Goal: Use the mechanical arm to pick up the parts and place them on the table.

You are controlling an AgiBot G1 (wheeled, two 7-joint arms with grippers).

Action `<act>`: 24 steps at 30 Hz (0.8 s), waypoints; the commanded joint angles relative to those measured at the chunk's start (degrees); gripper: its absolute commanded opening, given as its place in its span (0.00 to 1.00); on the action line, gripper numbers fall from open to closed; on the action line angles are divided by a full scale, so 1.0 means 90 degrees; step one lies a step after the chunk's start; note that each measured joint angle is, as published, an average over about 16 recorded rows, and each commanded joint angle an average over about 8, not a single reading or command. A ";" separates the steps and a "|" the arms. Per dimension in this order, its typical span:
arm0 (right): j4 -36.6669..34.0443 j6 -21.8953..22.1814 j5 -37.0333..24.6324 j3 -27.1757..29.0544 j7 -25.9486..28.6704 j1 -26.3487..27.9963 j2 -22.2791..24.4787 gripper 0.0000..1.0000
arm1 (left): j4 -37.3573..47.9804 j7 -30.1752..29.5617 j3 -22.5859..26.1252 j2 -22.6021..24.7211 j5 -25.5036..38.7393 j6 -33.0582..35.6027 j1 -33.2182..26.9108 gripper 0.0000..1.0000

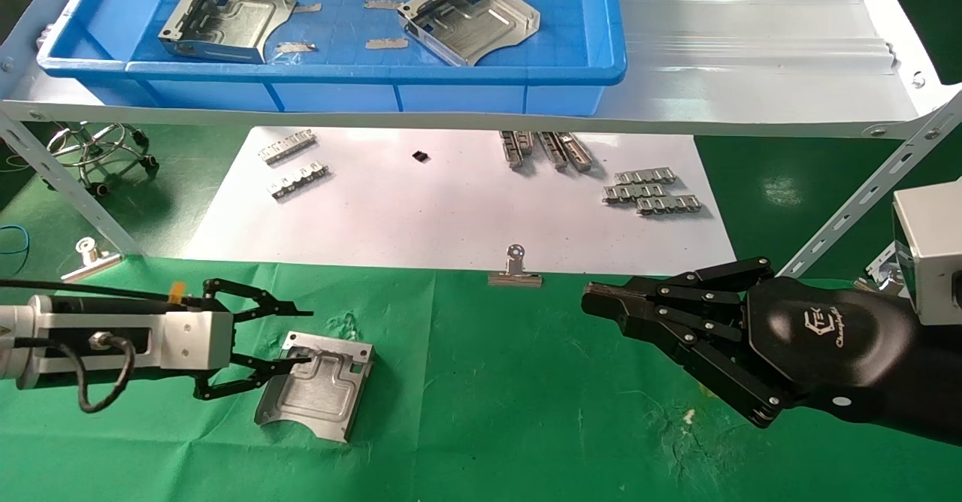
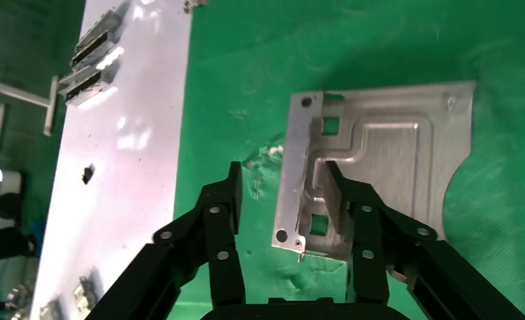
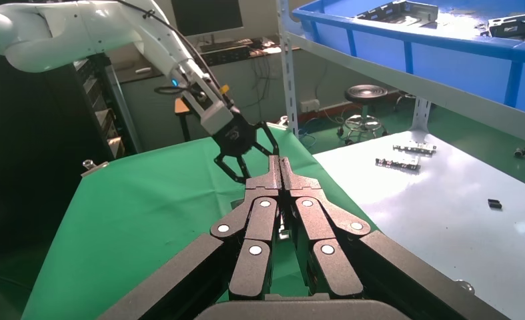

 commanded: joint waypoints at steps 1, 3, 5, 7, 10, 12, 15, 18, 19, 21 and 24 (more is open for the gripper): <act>0.0000 0.0000 0.0000 0.0000 0.0000 0.0000 0.0000 0.00 | -0.0062 -0.0238 -0.0014 -0.0063 -0.0075 0.0110 -0.0044 1.00; 0.0000 0.0000 0.0000 0.0000 0.0000 0.0000 0.0000 0.01 | -0.0183 -0.0535 -0.0026 -0.0124 -0.0169 0.0219 -0.0067 1.00; 0.0000 0.0000 0.0000 0.0000 0.0000 0.0000 0.0000 0.21 | -0.0273 -0.0763 -0.0054 -0.0164 -0.0267 0.0297 -0.0058 1.00; 0.0000 0.0000 0.0000 0.0000 0.0000 0.0000 0.0000 0.46 | -0.0341 -0.0918 -0.0092 -0.0190 -0.0358 0.0345 -0.0022 1.00; 0.0000 0.0000 0.0000 0.0000 0.0000 0.0000 0.0000 0.84 | -0.0395 -0.1045 -0.0179 -0.0195 -0.0497 0.0356 0.0074 1.00; 0.0000 0.0000 0.0000 0.0000 0.0000 0.0000 0.0000 1.00 | -0.0459 -0.1144 -0.0249 -0.0210 -0.0618 0.0384 0.0147 1.00; 0.0000 0.0000 0.0000 0.0000 0.0000 0.0000 0.0000 1.00 | -0.0557 -0.1295 -0.0354 -0.0233 -0.0800 0.0427 0.0256 1.00; 0.0000 0.0000 0.0000 0.0000 0.0000 0.0000 0.0000 1.00 | -0.0653 -0.1445 -0.0460 -0.0255 -0.0981 0.0470 0.0365 1.00; 0.0000 0.0000 0.0000 0.0000 0.0000 0.0000 0.0000 1.00 | -0.0686 -0.1496 -0.0495 -0.0263 -0.1042 0.0485 0.0401 1.00; 0.0000 0.0000 0.0000 0.0000 0.0000 0.0000 0.0000 1.00 | -0.0750 -0.1596 -0.0565 -0.0278 -0.1162 0.0513 0.0474 1.00; 0.0000 0.0000 0.0000 0.0000 0.0000 0.0000 0.0000 1.00 | -0.0847 -0.1746 -0.0671 -0.0301 -0.1344 0.0556 0.0583 1.00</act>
